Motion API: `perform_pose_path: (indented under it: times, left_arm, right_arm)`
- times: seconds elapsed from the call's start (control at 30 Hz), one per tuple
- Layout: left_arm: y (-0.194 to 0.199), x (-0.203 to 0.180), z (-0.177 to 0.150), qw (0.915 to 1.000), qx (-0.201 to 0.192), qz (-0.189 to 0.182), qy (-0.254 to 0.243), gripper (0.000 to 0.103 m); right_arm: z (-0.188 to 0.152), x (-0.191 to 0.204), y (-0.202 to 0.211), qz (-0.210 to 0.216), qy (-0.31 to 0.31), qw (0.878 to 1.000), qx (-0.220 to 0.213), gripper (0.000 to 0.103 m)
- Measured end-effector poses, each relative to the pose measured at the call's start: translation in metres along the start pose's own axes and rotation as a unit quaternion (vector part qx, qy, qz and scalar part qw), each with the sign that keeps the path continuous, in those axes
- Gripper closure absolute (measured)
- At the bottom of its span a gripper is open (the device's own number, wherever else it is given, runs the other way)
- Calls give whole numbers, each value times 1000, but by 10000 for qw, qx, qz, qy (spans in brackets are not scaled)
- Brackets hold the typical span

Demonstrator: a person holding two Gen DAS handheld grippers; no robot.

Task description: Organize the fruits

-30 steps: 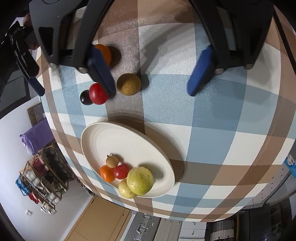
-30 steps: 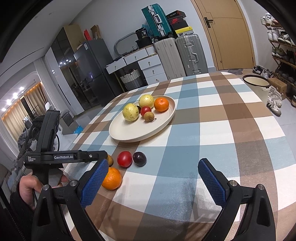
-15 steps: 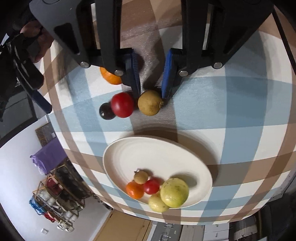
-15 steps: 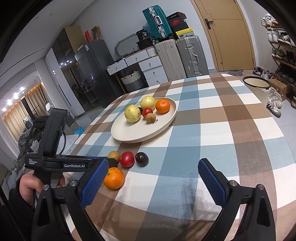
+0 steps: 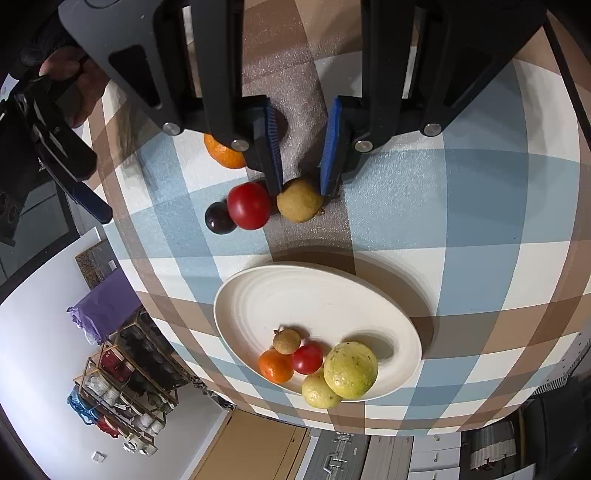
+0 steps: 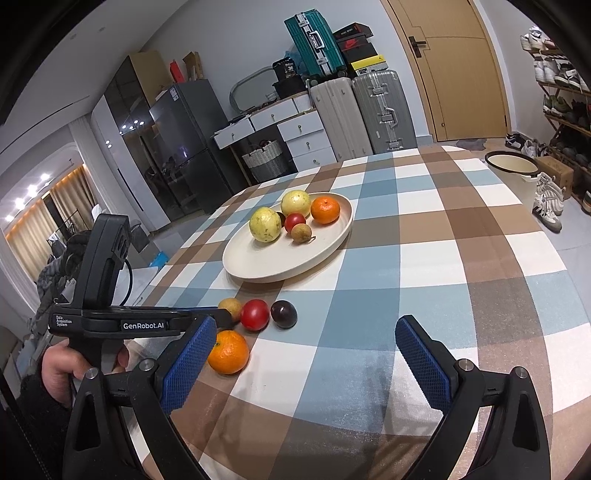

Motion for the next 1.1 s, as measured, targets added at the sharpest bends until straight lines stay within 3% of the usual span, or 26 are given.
perform_pose_path:
  times: [0.43,0.53,0.7,0.77,1.1]
  left_arm:
    - [11,8,-8,10000,-45,-88,16,88]
    - [14,11,-10,9999,-43,-143,21,96]
    - [14,15,-10,9998,-67,-203,21,97]
    - [15,15,-10,9995,-82,-315,38,97]
    - [17,20,-2,9997,-132,-195,84,97]
  right_arm:
    - [3,5,-20,93,158,9996,223,4]
    - [7,1,-35,11,197,9988,441,4]
    - [12,-8,-57,-65,279,9957,881,4]
    - [13,-10,-64,-68,357,9941,1021,16]
    - [13,2,-88,-123,1004,9844,1439,37]
Point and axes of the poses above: each gripper's, at about its wrist camera, not at the fingertips, and y roughly against the way its jaws point, x to its left, z to its top, the point moved 1 cm from there along -y, roughly the way its jaws point, and after that the axes turned 12 degrees about z, right-handed, at the moved point
